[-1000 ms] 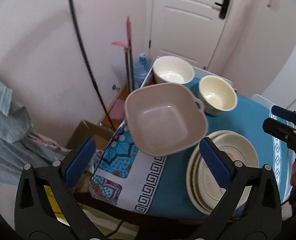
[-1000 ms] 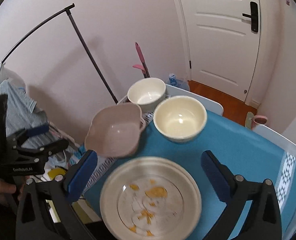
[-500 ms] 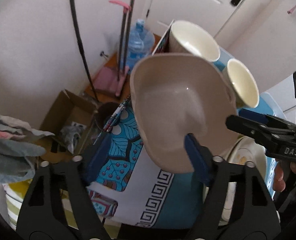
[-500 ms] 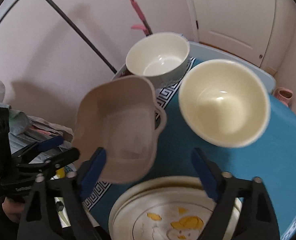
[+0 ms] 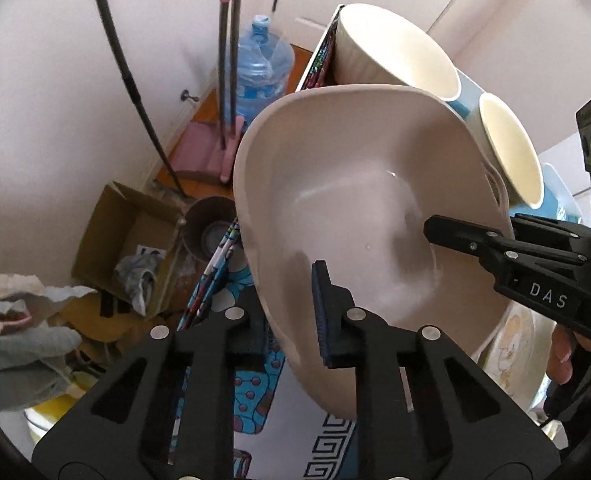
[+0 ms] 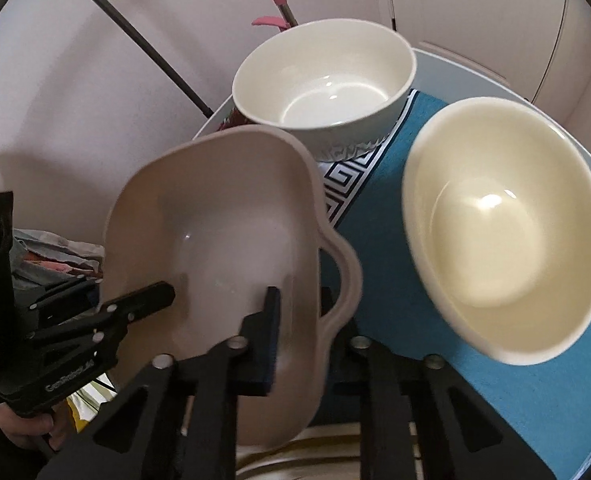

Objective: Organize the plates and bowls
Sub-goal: 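Carry the beige basin to open cloth and lower it onto the table, then open both grippers and lift them off the basin, then move both grippers to the cream duck-print bowl, then close both grippers on the cream bowl's rim and lift it, then carry the cream bowl over the beige basin and lower it inside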

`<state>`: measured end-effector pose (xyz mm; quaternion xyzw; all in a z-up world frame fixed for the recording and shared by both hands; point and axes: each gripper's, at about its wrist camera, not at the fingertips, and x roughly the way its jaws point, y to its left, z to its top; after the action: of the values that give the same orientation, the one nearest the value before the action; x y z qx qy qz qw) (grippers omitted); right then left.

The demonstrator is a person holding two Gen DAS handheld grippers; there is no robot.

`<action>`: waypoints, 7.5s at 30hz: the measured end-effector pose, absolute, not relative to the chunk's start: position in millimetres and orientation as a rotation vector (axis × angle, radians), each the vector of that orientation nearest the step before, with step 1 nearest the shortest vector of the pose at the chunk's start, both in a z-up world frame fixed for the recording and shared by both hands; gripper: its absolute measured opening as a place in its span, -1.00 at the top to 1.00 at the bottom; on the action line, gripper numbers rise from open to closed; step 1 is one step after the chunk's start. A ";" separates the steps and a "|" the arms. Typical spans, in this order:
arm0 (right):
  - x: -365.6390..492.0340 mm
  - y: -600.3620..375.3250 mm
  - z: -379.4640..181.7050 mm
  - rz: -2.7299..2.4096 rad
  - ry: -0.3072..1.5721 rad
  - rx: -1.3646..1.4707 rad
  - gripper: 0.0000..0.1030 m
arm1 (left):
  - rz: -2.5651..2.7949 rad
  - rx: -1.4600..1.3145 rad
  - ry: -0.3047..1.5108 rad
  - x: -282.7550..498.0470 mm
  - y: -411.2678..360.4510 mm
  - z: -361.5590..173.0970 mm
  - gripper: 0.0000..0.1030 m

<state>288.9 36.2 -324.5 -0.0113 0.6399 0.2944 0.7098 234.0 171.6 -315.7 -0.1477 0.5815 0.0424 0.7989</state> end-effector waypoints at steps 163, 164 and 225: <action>379.4 -120.5 -327.7 0.600 1.504 0.132 0.70 | -0.036 -0.341 1.317 358.2 46.9 -317.1 0.69; 379.6 -120.0 -327.1 0.599 1.505 0.129 0.70 | -0.035 -0.338 1.318 362.3 45.2 -316.3 0.69; 368.1 -197.6 -259.5 0.375 1.460 0.213 0.72 | -0.232 -0.202 1.330 384.0 -35.9 -249.5 0.71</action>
<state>368.1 -197.6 -259.5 0.0965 0.6616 0.1698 0.7240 384.0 -35.9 -249.5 -0.0932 0.6144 -0.1072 0.7761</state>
